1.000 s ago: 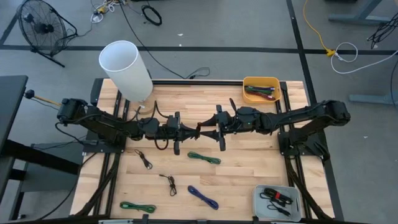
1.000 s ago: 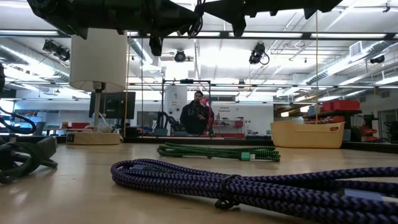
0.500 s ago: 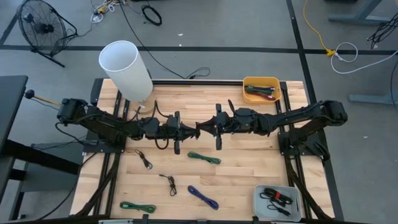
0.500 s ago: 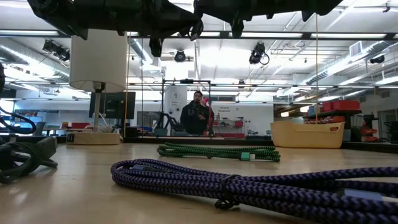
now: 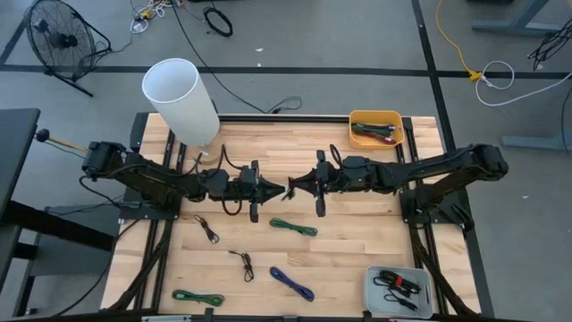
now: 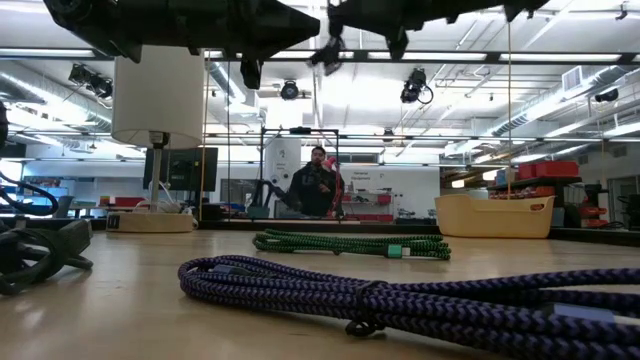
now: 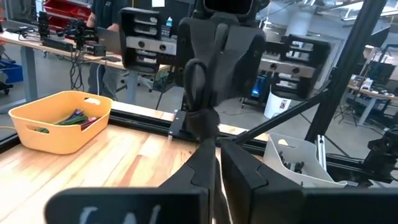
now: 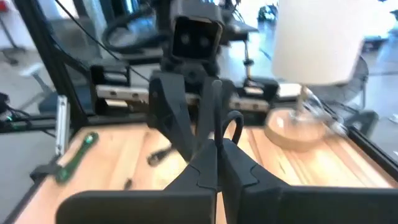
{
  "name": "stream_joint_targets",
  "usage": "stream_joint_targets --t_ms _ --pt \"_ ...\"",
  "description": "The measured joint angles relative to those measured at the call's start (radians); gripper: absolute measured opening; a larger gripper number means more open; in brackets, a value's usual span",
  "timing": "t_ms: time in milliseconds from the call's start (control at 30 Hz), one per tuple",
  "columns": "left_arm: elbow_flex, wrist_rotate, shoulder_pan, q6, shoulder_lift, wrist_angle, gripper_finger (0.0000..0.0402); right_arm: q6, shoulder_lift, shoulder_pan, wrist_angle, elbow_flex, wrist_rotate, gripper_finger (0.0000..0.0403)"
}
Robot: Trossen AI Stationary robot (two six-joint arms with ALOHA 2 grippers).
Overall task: Pick & Place USB Port
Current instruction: Put the black USB cable into the gray bin
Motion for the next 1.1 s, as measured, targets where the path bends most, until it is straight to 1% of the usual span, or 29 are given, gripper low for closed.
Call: stream_joint_targets --t_ms 100,200,367,500,600,667,767,833,967,1100 --pt "0.000 -0.009 0.000 0.000 0.000 0.000 0.0031 0.004 -0.055 0.016 -0.092 0.000 0.059 0.0001" --pt "0.000 -0.016 0.000 0.000 0.000 -0.002 0.0032 0.055 -0.112 0.039 -0.210 0.000 0.052 0.0001" --pt "0.000 -0.016 0.000 0.000 0.000 -0.005 0.0032 0.248 -0.227 0.123 -0.521 0.000 0.003 0.0000" --pt "0.000 -0.016 0.000 -0.001 -0.001 -0.010 0.0032 0.446 -0.292 0.229 -0.758 0.000 -0.098 0.0000" --pt "0.000 -0.016 0.000 -0.005 -0.001 -0.013 0.0032 0.609 -0.312 0.320 -0.874 0.000 -0.156 0.0000" --pt "0.000 -0.016 0.000 -0.011 -0.001 -0.013 0.0032 0.711 -0.314 0.387 -0.915 0.000 -0.205 0.0000" --pt "0.000 -0.016 0.000 -0.011 -0.001 -0.020 0.0032 0.827 -0.296 0.483 -0.926 0.000 -0.291 0.0000" --pt "0.000 -0.016 0.000 -0.015 -0.001 -0.026 0.0032 0.905 -0.277 0.545 -0.939 0.000 -0.326 0.0000" --pt "0.000 -0.015 0.000 -0.030 -0.001 -0.026 0.0032 1.072 -0.215 0.657 -0.960 0.000 -0.332 0.0000" --pt "0.000 0.004 0.000 -0.032 -0.001 -0.027 0.0032 1.130 -0.138 0.752 -0.971 0.000 -0.322 0.0000"
